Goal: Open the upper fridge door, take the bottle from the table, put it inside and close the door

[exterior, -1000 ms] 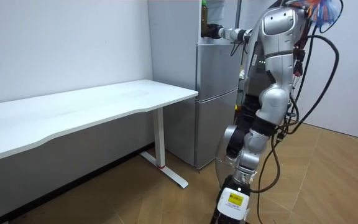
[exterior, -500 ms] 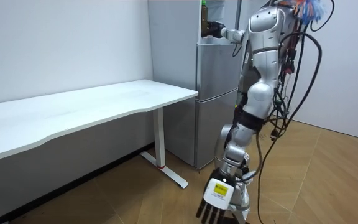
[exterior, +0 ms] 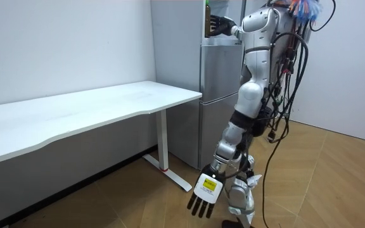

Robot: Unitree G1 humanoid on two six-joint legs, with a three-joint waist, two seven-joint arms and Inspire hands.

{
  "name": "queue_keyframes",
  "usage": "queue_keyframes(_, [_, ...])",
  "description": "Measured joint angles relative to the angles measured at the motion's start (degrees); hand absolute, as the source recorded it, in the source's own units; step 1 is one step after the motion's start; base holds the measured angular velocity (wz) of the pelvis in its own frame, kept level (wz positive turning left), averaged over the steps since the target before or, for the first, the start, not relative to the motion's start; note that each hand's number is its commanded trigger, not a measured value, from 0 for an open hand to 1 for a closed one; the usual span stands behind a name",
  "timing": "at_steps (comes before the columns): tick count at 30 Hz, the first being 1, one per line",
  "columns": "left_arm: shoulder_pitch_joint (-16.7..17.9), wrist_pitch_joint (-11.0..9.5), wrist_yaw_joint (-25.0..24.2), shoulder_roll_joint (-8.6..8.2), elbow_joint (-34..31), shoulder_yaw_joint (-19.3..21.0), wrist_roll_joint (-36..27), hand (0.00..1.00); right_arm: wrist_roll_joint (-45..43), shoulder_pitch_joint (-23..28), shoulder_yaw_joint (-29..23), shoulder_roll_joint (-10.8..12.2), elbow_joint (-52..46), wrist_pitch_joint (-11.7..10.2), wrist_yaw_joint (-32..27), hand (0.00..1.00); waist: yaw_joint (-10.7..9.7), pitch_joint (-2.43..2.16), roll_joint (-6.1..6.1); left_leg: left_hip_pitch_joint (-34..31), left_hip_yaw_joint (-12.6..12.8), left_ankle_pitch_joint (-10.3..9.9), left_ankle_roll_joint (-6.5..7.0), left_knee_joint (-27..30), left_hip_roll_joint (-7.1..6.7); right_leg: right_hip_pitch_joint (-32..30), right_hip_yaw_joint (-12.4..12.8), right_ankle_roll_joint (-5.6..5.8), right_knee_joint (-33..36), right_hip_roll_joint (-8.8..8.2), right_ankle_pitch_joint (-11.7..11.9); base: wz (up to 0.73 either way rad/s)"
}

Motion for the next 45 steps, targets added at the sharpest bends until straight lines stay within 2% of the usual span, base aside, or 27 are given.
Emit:
queue_keyframes(7, [1.17, -0.11, 0.03, -0.42, 0.07, 0.04, -0.05, 0.0, -0.14, 4.93, -4.47, 0.11, -6.03, 0.08, -1.63, 0.0, -0.03, -0.16, 0.47, 0.02, 0.43, 0.0, 0.0, -0.23, 0.0, -0.4, 1.03, -0.01, 0.06, 0.2, 0.0, -0.02])
queue_keyframes(12, [1.78, -0.11, 0.72, -0.84, 0.09, 0.12, -2.19, 0.0, 0.01, 5.49, -8.02, 3.73, -10.03, 0.07, -3.17, 0.0, -0.65, -0.11, 1.28, 0.04, 1.12, 0.0, 0.0, -0.37, 0.01, -0.77, 2.74, 0.0, 0.06, 0.45, 0.01, -0.07])
queue_keyframes(19, [1.67, -0.83, 1.5, -1.32, 0.05, 0.12, -2.29, 0.0, 0.02, 5.71, -8.21, 3.99, -10.71, 0.05, -3.11, 0.0, -1.72, -0.11, 2.18, 0.11, 1.63, 0.0, -0.01, -0.43, 0.01, -1.05, 3.33, -0.01, 0.31, 0.51, 0.02, -0.03])
queue_keyframes(26, [1.68, -1.17, 1.49, -2.1, 0.08, 0.11, -4.51, 0.0, 0.0, 5.71, -8.21, 4.0, -10.97, 0.05, -3.06, 0.0, -1.66, -0.06, 1.81, 0.03, 1.67, 0.0, -0.02, -0.44, 0.01, -1.32, 4.23, 0.0, 0.57, 0.59, 0.01, -0.01])
queue_keyframes(27, [1.71, -1.26, 1.49, -2.18, 0.12, 0.12, -4.53, 0.0, 0.0, 5.71, -8.21, 4.0, -11.1, 0.05, -3.03, 0.0, -1.66, -0.06, 1.32, 0.06, 1.68, 0.0, -0.02, -0.45, 0.01, -1.32, 4.25, 0.0, 0.58, 0.59, 0.01, 0.0])
queue_keyframes(31, [1.9, -2.23, 1.54, -2.25, 1.19, 0.18, -4.38, 0.0, 1.27, 5.98, -8.5, 4.06, -12.72, 0.05, -3.05, 0.0, -1.62, 0.12, 1.17, 0.13, 1.71, 0.01, -0.04, -0.48, 0.01, -1.3, 4.25, 0.0, 0.55, 0.62, 0.0, 0.0])
queue_keyframes(33, [1.99, -2.49, 1.52, -2.32, 2.12, 0.16, -4.27, 0.0, 1.23, 6.28, -8.57, 4.84, -15.12, 0.05, -2.91, 0.0, -1.67, 0.17, 0.96, 0.15, 1.71, 0.01, -0.04, -0.5, 0.01, -1.23, 4.22, 0.0, 0.41, 0.66, 0.0, 0.0])
queue_keyframes(38, [2.12, -2.47, 1.49, -2.64, 3.3, 0.15, -4.11, 0.0, 3.21, 7.6, -10.31, 10.33, -22.03, -0.46, -1.66, 0.0, -1.5, 0.13, 0.81, 0.14, 1.67, 0.01, -0.05, -0.55, 0.03, -1.07, 4.19, 0.0, 0.12, 0.74, 0.02, 0.0])
queue_keyframes(41, [2.08, -2.48, 1.49, -2.65, 3.5, 0.07, -3.73, 0.0, 5.48, 7.7, -10.36, 11.95, -23.54, -0.49, -1.68, 0.0, -1.5, 0.13, 0.97, 0.14, 1.69, 0.01, -0.05, -0.55, 0.03, -1.06, 4.17, 0.0, 0.13, 0.7, 0.02, 0.0])
queue_keyframes(44, [1.68, -2.62, 1.55, -2.78, 3.59, -0.97, -1.9, 0.0, 13.67, 7.71, -10.46, 17.06, -25.17, -1.91, -0.53, 0.0, -1.52, 0.14, 1.76, 0.17, 1.73, 0.01, -0.05, -0.49, 0.04, -1.02, 4.22, 0.01, 0.08, 0.73, 0.04, 0.0])
queue_keyframes(45, [1.63, -2.66, 1.56, -2.88, 3.61, -1.2, -1.89, 0.0, 15.04, 7.8, -10.43, 17.67, -25.37, -2.04, -0.25, 0.0, -1.49, 0.13, 2.03, 0.16, 1.74, 0.01, -0.05, -0.49, 0.03, -1.03, 4.15, 0.02, 0.1, 0.71, 0.05, 0.0])
